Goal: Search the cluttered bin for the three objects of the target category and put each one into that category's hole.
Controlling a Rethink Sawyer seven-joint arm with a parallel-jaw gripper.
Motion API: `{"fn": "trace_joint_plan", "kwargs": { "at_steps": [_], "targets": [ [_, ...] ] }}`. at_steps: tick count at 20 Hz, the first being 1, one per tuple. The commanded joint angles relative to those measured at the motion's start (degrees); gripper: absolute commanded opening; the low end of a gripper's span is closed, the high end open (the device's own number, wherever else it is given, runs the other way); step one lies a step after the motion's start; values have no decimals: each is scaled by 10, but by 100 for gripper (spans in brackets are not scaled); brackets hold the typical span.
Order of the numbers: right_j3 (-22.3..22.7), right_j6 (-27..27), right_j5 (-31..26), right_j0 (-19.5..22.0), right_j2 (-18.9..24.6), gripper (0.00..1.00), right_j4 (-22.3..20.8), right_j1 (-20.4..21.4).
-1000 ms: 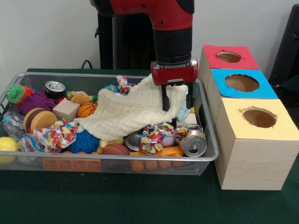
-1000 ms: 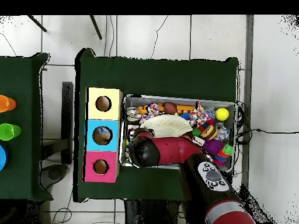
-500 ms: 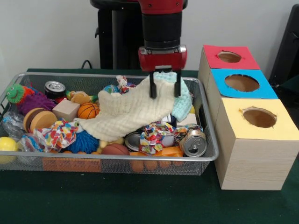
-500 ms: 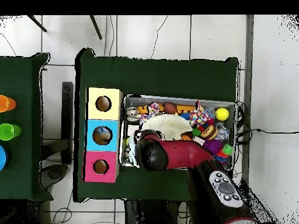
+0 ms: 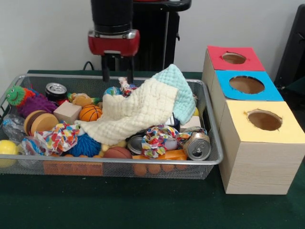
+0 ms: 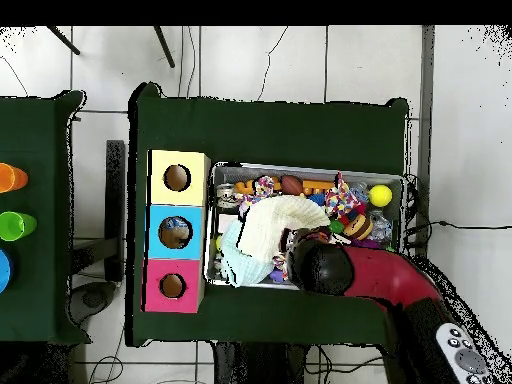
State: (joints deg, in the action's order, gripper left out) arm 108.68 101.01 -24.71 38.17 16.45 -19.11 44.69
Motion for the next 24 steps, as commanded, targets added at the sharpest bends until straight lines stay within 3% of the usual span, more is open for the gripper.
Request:
{"fn": "trace_joint_plan", "kwargs": {
  "at_steps": [1,6,14,24],
  "targets": [
    [-48,-117,-50,38,63,100,-59,-19],
    [-54,-114,-42,58,77,100,-81,-36],
    [-99,-123,-50,74,83,100,-124,-61],
    [-145,-136,-108,98,81,100,-140,-78]
  ]
}}
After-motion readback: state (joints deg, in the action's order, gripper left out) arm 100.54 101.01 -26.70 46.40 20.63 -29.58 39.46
